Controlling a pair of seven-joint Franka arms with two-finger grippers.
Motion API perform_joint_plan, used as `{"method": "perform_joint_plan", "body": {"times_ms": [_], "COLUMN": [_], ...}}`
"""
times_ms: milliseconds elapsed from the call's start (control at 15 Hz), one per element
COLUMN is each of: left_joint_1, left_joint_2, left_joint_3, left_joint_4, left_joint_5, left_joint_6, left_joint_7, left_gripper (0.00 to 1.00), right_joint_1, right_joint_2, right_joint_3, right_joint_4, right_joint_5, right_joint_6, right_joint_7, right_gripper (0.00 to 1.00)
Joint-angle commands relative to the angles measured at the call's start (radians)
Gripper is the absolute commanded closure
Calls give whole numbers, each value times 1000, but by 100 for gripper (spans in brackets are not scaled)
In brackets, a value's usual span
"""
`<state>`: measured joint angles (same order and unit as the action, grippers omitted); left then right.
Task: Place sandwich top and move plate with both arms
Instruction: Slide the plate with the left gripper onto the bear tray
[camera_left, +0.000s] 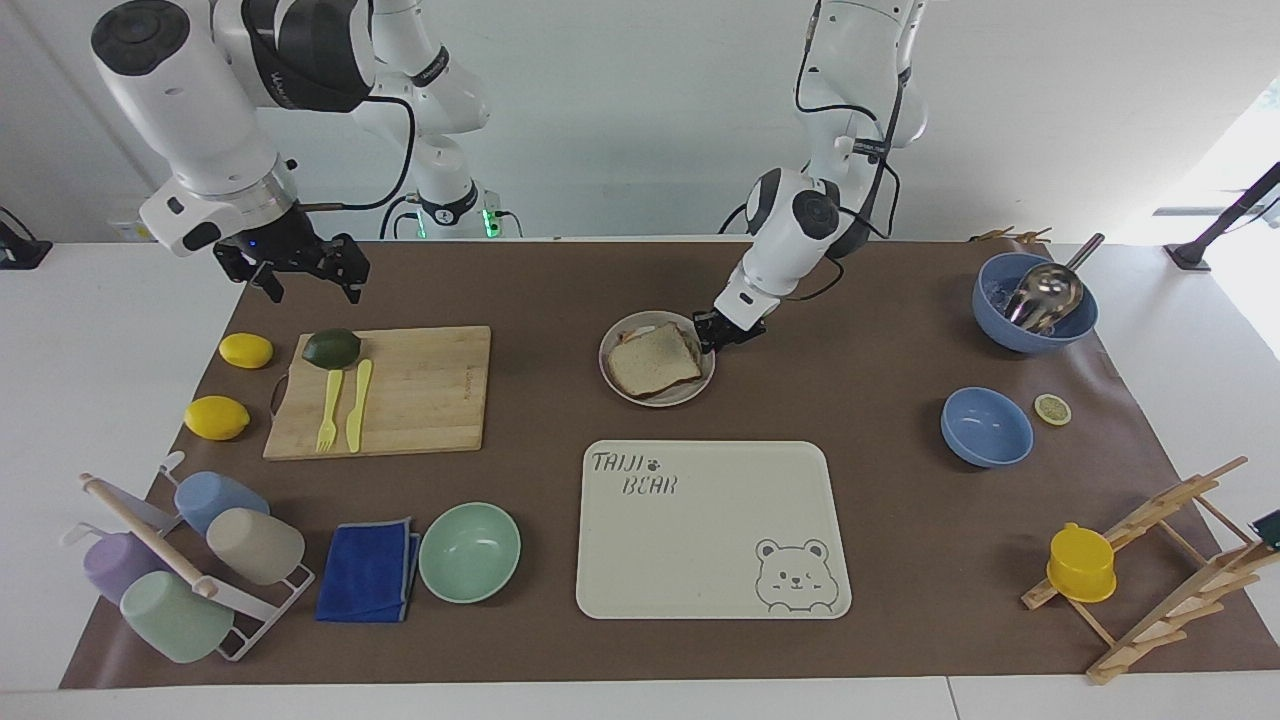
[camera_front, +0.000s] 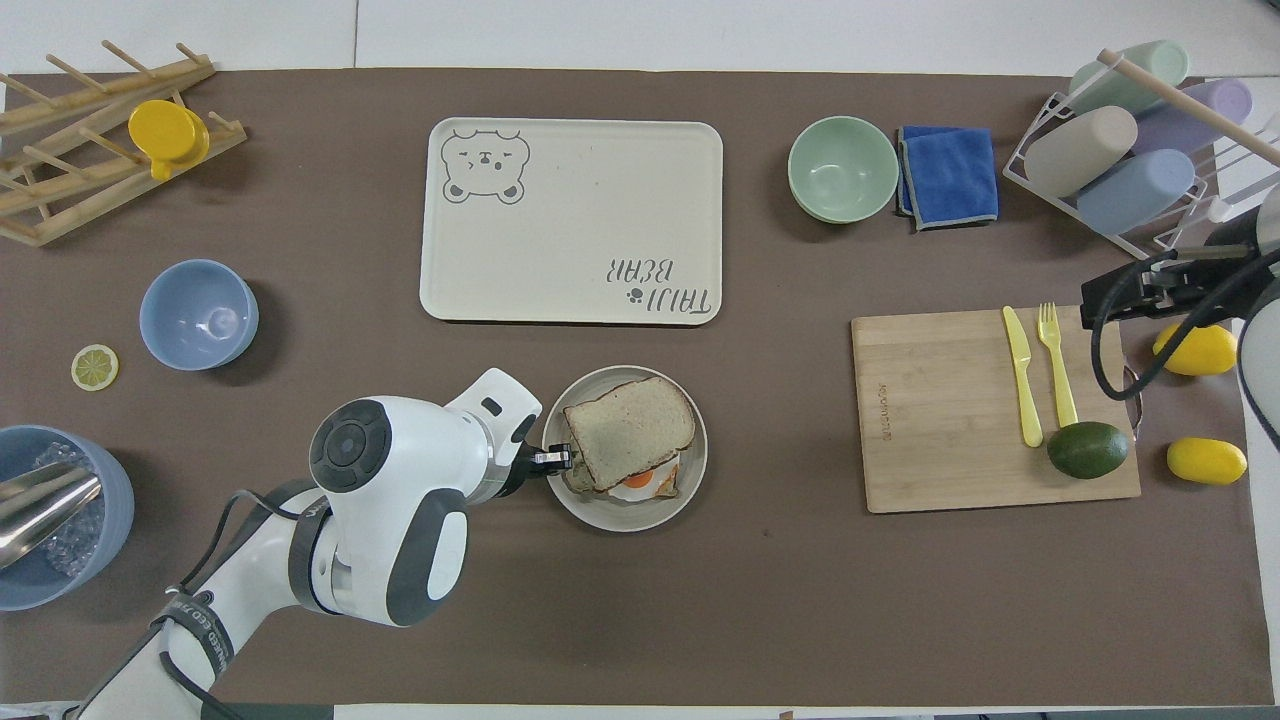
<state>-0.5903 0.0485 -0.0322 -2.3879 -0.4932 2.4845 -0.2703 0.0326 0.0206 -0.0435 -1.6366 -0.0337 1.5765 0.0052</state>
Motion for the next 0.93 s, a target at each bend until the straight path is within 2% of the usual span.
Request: {"method": "perform_joint_plan", "body": {"times_ms": [0,133,267,467,533,600,733,867], "left_joint_1": [-19,-11,3,145,193,223,262,267], "left_joint_2": [-6,-6,-18,-12,7,55,100,215], "left_joint_3": [14,14,21,25,25,25,25,26], "left_joint_4": [-16,-13,21,223,302,384,461,568], "left_joint_5": [-11,-11,-11,-10,-7,-2,5,10], "left_joint_6": [11,8,-48,-324,-396,-438,-428,-394], "left_joint_7": [2,2,3,57,81,85,85,83], "left_gripper": [100,100,100,100,100,100,100,100], "right_joint_1": [-13,-14,-14,-2,-2,-2,-6,-2], "right_joint_2": [-14,-13,-14,-22,-24,-25,-25,-25], "right_joint_3": [-4,-12,-10,-18,-18,-18,-18,-16], "right_joint_4": [-2,3,12,0,0,0,0,0], "right_joint_5": [29,32,31,28,28,28,29,29], "right_joint_6": [5,7,2,7,5,5,5,5], "right_joint_7": [-25,-25,-25,-22,-24,-25,-22,-22], "right_gripper": [0,0,0,0,0,0,0,0]}}
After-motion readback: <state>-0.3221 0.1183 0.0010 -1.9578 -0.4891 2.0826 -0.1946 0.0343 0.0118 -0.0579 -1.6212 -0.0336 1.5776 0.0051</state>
